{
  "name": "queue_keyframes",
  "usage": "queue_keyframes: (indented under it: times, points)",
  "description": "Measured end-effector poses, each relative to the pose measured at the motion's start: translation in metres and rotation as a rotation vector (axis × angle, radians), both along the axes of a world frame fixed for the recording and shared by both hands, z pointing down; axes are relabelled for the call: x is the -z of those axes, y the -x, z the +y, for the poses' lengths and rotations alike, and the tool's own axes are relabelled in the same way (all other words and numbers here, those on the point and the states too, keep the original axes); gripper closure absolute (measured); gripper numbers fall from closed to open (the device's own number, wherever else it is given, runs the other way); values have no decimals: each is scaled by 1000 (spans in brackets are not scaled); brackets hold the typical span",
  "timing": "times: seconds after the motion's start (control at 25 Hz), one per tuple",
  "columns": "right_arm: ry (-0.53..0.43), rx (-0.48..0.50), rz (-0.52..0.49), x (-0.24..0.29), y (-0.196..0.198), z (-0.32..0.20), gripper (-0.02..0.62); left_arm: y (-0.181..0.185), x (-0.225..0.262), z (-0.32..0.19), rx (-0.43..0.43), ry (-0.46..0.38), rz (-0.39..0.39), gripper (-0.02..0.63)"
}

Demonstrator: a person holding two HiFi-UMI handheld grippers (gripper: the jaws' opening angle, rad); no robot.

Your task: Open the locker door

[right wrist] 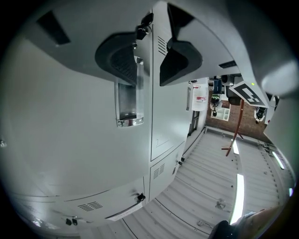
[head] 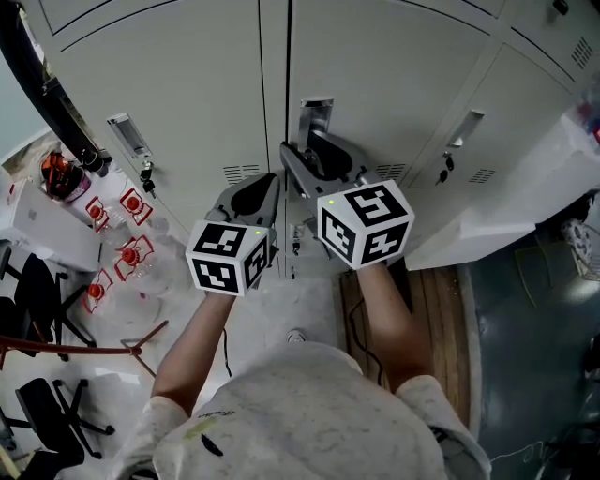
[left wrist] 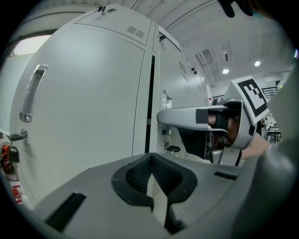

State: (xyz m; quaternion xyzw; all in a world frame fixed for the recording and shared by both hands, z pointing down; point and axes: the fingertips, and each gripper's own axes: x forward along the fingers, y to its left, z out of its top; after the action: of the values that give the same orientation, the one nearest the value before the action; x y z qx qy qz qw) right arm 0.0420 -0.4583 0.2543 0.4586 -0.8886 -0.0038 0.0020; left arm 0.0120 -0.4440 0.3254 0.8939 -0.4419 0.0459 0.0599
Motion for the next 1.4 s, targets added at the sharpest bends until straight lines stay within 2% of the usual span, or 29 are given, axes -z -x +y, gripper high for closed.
queue_keyframes:
  times: [0.68,1.12,1.4]
  points:
    - [-18,-76,14,-1,-9,38,453,0,0,33,-49,1,22,600]
    - [-26,-132,17,-1,-19,57,483,-4,-1,50,-87,3,27,600]
    - [-21,-125,-1,0,-25,69,492,-12,0,64,-113,3,31,600]
